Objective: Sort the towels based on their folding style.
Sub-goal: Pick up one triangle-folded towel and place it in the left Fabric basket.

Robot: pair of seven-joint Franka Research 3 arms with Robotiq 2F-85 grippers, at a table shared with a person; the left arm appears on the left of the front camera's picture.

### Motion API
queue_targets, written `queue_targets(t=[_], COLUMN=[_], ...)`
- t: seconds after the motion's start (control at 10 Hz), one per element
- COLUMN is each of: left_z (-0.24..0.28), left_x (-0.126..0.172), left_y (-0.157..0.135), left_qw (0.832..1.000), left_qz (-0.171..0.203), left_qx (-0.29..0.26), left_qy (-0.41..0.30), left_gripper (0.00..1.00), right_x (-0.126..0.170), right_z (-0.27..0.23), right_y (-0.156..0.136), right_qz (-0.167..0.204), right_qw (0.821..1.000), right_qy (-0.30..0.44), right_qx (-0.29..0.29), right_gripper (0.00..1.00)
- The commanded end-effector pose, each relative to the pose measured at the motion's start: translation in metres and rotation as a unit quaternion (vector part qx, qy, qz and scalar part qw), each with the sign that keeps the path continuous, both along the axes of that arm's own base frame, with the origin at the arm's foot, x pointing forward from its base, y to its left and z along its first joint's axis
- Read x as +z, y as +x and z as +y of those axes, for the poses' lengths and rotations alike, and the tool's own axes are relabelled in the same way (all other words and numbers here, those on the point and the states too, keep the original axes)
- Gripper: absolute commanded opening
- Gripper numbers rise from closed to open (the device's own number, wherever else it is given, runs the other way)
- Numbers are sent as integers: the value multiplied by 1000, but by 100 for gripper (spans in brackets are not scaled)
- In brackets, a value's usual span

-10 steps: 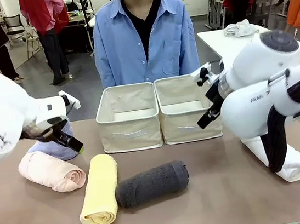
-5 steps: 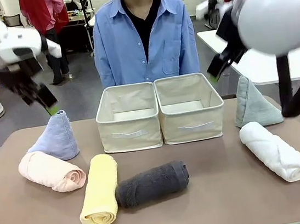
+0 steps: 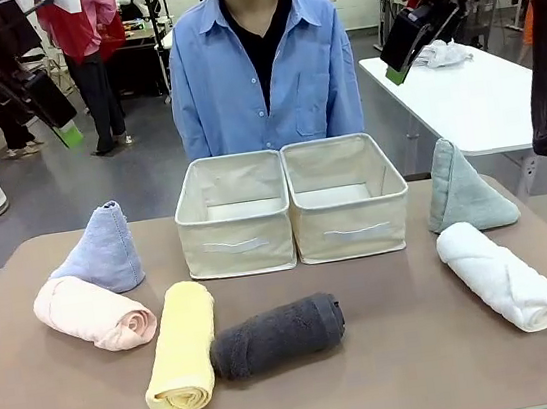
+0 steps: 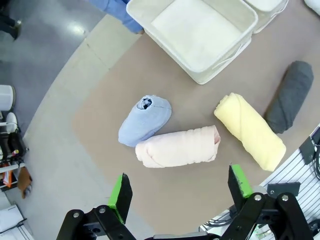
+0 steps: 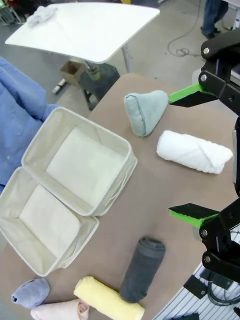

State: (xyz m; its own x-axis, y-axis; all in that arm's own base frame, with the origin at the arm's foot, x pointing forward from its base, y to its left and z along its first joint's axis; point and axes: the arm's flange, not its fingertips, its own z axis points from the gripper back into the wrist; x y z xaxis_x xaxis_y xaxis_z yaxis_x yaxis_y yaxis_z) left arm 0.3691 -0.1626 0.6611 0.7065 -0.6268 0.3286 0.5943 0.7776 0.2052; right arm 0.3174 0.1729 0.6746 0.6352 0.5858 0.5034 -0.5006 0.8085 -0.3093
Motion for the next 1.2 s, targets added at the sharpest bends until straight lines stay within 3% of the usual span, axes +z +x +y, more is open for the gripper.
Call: queue_targets(t=[0.0, 0.3, 0.4, 0.5, 0.6, 0.7, 0.9, 1.1], left_z=[3, 0, 30, 58, 85, 120, 185, 247], left_x=[-11, -10, -7, -5, -7, -6, -7, -15], left_y=[6, 6, 33, 51, 64, 83, 94, 94], left_qw=[1000, 1000, 987, 972, 951, 925, 880, 850], left_qz=[13, 11, 100, 105, 131, 151, 133, 63], left_qx=[3, 2, -108, -168, -219, -264, -314, -296], left_qy=[-4, 3, -69, -129, -176, -227, -332, -432], left_gripper=[100, 100, 100, 100, 100, 100, 100, 100], right_x=[-9, -5, -6, -5, -5, -6, -7, -9], right_z=[-2, -1, -28, -64, -105, -154, -236, -292], right_y=[5, 4, 31, 51, 70, 99, 124, 123], right_qz=[7, 6, 155, 194, 251, 276, 234, 174], right_qw=[1000, 1000, 980, 958, 920, 879, 837, 812], right_qy=[5, -1, 94, 136, 197, 272, 387, 454], right_qx=[5, -1, 87, 163, 229, 278, 308, 322], right_gripper=[100, 100, 100, 100, 100, 100, 100, 100])
